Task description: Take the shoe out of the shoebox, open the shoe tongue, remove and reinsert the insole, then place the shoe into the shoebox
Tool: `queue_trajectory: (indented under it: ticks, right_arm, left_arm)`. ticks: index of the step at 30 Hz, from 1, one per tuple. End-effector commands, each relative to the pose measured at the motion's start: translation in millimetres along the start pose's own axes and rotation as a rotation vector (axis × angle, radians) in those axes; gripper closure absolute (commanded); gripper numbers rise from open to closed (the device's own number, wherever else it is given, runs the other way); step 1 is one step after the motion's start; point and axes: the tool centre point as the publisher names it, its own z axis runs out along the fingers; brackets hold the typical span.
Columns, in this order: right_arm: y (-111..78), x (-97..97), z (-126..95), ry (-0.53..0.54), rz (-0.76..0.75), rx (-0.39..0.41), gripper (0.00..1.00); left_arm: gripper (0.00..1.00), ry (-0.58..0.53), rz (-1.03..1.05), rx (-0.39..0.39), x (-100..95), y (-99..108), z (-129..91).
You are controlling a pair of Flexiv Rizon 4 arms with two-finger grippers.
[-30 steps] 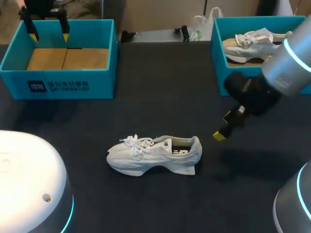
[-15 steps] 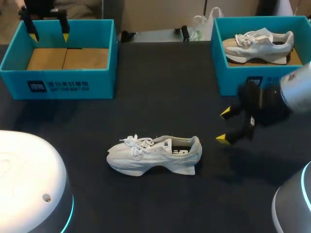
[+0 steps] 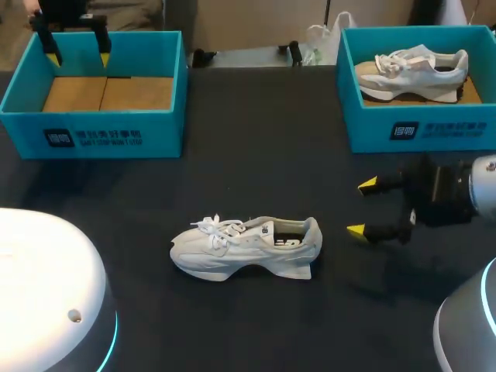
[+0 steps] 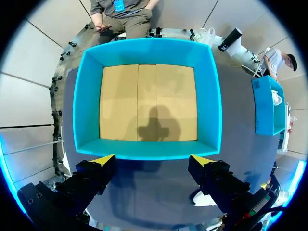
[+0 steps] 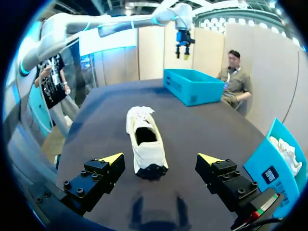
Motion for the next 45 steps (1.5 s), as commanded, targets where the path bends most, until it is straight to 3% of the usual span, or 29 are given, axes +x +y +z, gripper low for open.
queue_trajectory:
  ticks: [1,11,19,22,32,33,35,45]
  right_arm:
    - [-5.9,-12.7,12,0.085,-0.060,-0.103,0.00]
    - [-15.5,-34.0,22,0.150,-0.139,-0.144,0.00]
    - [-32.6,-40.1,20,0.136,-0.225,-0.246,0.00]
    - [-42.4,-39.4,17,0.166,-0.263,-0.318,0.00]
    - [-42.4,-39.4,17,0.166,-0.263,-0.318,0.00]
    - [-46.4,-39.6,19,0.161,-0.264,-0.268,0.00]
    - [-58.2,-41.7,21,0.145,-0.223,-0.303,0.00]
    - [-96.7,-41.5,23,0.150,-0.178,-0.332,0.00]
  left_arm:
    - [0.00,0.001,0.000,0.000,-0.2,0,0]
    - [0.00,0.001,0.000,0.000,-0.2,0,0]
    - [0.00,0.001,0.000,0.000,-0.2,0,0]
    - [0.00,0.001,0.000,0.000,-0.2,0,0]
    - [0.00,0.001,0.000,0.000,-0.2,0,0]
    - [0.00,0.001,0.000,0.000,-0.2,0,0]
    - [0.00,0.001,0.000,0.000,-0.2,0,0]
    - [0.00,0.001,0.000,0.000,-0.2,0,0]
